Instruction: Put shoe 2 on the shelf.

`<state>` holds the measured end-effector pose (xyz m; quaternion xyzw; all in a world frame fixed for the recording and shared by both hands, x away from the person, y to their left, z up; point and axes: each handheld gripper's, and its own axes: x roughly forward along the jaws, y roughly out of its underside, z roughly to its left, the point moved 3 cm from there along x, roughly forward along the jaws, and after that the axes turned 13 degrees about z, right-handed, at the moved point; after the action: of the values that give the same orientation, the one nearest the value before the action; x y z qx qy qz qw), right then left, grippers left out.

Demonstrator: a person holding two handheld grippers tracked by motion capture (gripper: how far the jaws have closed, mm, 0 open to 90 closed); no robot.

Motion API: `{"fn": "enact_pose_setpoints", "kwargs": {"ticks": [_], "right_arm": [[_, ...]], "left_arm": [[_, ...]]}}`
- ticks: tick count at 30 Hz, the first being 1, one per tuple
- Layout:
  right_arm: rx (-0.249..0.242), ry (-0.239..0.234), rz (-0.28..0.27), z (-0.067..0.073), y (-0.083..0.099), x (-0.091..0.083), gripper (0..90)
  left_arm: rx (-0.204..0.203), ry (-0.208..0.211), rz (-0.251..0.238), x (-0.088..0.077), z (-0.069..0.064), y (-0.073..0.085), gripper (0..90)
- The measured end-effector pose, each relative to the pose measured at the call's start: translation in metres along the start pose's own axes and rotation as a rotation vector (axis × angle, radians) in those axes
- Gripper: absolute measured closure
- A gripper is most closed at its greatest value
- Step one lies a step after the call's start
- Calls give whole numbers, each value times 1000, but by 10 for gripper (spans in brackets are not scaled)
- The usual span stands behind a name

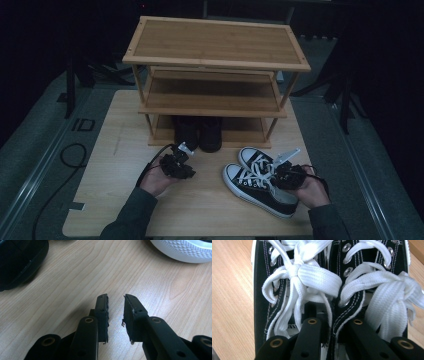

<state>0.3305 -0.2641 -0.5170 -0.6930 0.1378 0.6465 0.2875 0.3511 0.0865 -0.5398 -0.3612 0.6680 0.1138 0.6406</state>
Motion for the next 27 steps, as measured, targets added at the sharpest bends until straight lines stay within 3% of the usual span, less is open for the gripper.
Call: {"fn": "enact_pose_setpoints", "kwargs": {"ticks": [5, 17, 27], "right_arm": [[-65, -19, 7, -9, -2, -1, 858], [-167, -11, 33, -22, -15, -5, 858], [-177, 11, 37, -30, -26, -14, 857]], "left_arm": [[-10, 0, -5, 0, 0, 0, 738], [-16, -2, -6, -3, 3, 3, 738], [-28, -6, -9, -6, 8, 8, 730]]}}
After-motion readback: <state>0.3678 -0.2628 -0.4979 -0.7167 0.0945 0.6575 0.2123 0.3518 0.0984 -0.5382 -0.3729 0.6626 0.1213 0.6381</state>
